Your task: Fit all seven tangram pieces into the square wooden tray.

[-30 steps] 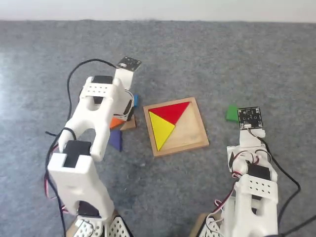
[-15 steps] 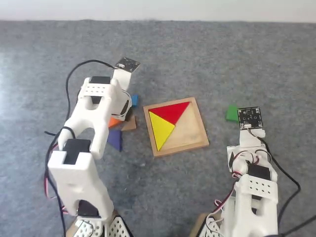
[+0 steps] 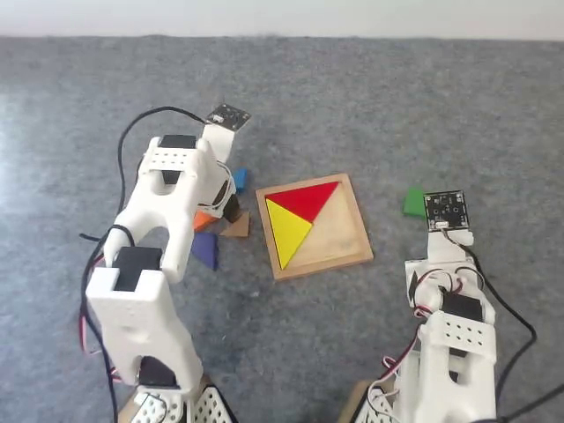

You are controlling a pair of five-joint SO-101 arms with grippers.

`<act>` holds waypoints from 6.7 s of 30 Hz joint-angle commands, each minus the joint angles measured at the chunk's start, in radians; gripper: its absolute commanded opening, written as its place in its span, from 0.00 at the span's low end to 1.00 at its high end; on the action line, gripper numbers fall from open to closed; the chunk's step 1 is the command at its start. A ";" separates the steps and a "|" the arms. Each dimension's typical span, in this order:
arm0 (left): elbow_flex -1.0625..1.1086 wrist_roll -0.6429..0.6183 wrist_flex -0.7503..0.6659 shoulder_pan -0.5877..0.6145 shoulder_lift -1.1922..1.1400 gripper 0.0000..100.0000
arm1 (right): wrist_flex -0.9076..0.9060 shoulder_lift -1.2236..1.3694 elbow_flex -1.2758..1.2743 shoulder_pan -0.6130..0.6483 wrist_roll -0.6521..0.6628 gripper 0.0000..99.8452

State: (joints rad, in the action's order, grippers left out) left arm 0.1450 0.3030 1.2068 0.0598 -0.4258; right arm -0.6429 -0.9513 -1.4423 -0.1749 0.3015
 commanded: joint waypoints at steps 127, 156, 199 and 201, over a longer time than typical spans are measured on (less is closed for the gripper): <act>-0.406 -0.801 0.000 -0.503 -0.135 0.20 | 0.021 -0.025 0.011 0.018 0.011 0.08; -0.657 -0.157 0.551 0.117 -0.034 0.20 | 0.021 -0.025 0.009 0.019 0.011 0.08; 0.461 -0.018 -0.250 -0.256 0.334 0.15 | 0.021 -0.024 0.009 0.021 0.011 0.08; 0.461 -0.018 -0.250 -0.255 0.350 0.15 | 0.021 -0.024 0.009 0.021 0.011 0.08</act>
State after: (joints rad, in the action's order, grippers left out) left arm 0.6345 0.2785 0.9720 -0.1903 -0.0882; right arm -0.6429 -0.9513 -1.4423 -0.1596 0.3030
